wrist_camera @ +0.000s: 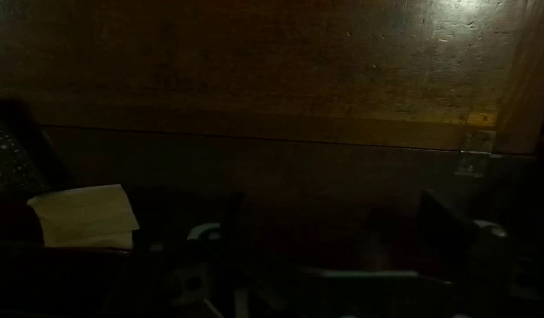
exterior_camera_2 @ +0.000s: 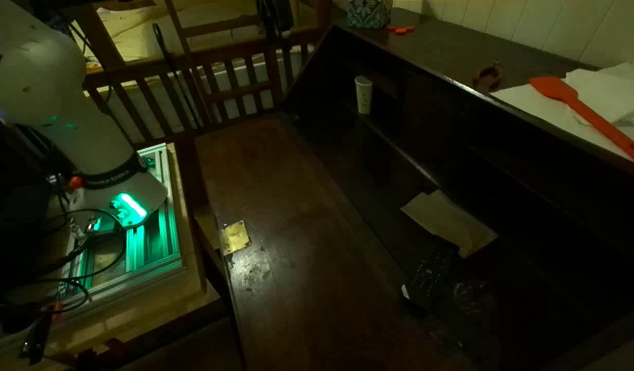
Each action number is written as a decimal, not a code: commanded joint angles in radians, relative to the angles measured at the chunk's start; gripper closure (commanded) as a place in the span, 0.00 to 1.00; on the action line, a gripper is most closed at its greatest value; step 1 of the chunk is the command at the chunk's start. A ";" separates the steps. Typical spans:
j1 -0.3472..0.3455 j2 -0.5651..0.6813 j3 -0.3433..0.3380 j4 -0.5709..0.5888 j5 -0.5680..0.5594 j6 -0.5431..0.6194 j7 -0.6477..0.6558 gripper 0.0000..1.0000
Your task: Open the small door on the desk
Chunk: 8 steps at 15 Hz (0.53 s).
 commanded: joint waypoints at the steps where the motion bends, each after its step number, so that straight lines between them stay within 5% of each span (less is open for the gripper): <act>1: 0.008 0.000 -0.007 0.002 -0.003 -0.003 0.002 0.00; 7: 0.008 0.000 -0.007 0.002 -0.003 -0.003 0.002 0.00; 8: 0.006 0.017 -0.011 0.005 -0.010 0.028 -0.007 0.15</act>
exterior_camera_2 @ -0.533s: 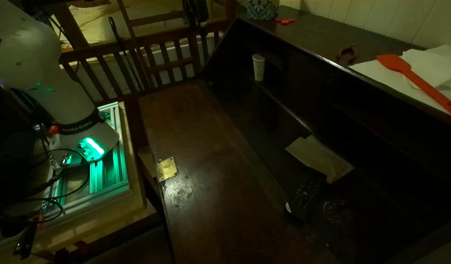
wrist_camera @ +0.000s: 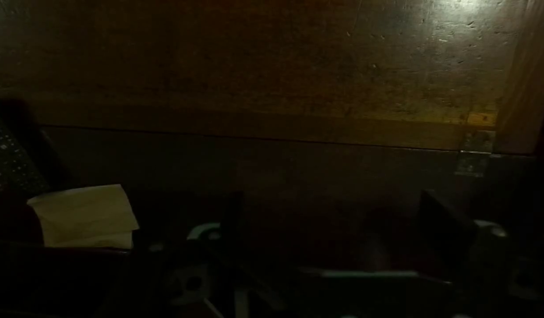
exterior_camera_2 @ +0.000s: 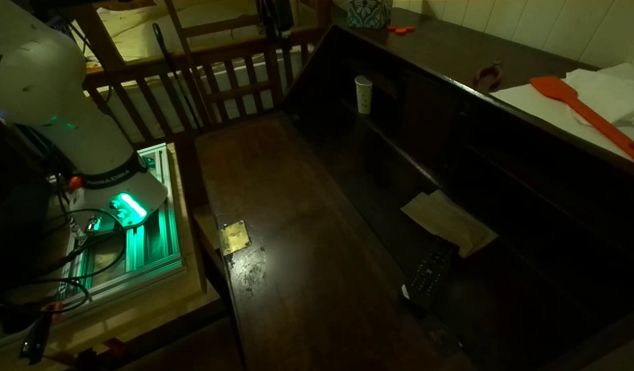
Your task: Open the small door on the desk
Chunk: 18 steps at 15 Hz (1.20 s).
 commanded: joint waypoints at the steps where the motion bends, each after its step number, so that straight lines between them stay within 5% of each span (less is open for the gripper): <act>1: -0.002 0.039 -0.008 0.007 -0.034 0.089 0.004 0.26; 8: -0.075 0.285 -0.004 0.021 -0.183 0.675 0.153 0.76; 11: -0.113 0.414 -0.007 0.052 -0.300 0.839 0.277 0.97; 13: -0.126 0.477 -0.031 0.089 -0.396 0.844 0.368 1.00; 14: -0.110 0.408 -0.018 0.029 -0.315 0.833 0.288 0.92; 15: -0.117 0.439 -0.025 0.045 -0.344 0.839 0.318 0.99; 18: -0.123 0.477 -0.033 0.076 -0.360 0.843 0.332 0.99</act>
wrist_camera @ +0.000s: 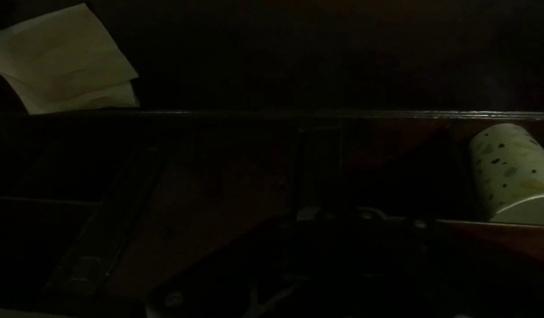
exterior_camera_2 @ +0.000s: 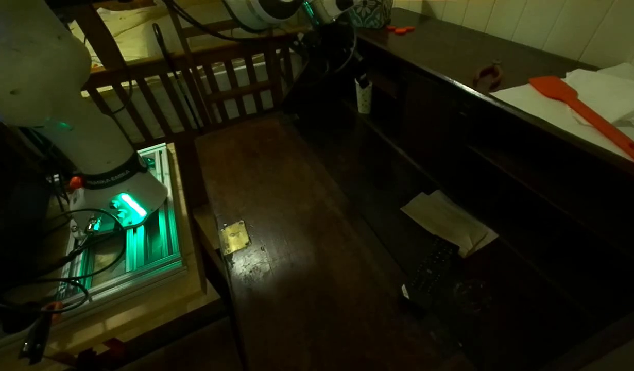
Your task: Open the small door on the desk
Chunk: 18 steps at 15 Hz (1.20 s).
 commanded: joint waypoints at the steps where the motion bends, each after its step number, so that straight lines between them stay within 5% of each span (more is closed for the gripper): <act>1: 0.000 0.000 0.000 0.002 0.000 0.000 0.001 1.00; 12: 0.107 0.188 -0.190 0.163 -0.266 0.228 0.346 1.00; 18: 0.218 0.282 -0.310 0.236 -0.265 0.324 0.412 1.00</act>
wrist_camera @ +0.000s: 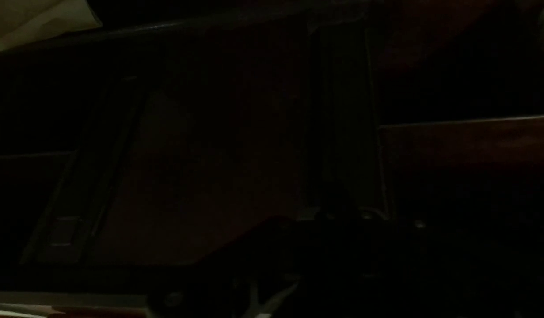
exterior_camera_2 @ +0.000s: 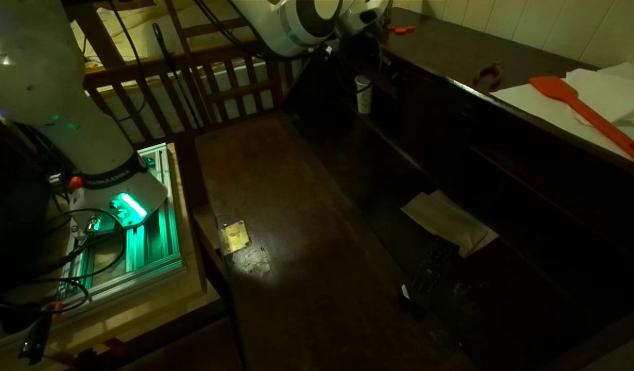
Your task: Open the small door on the desk
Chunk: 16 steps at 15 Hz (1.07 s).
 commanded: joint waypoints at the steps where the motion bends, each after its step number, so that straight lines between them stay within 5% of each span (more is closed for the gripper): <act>1: 0.066 0.076 -0.074 0.055 -0.020 0.086 0.060 1.00; 16: 0.332 0.199 -0.387 0.063 0.083 0.240 0.072 1.00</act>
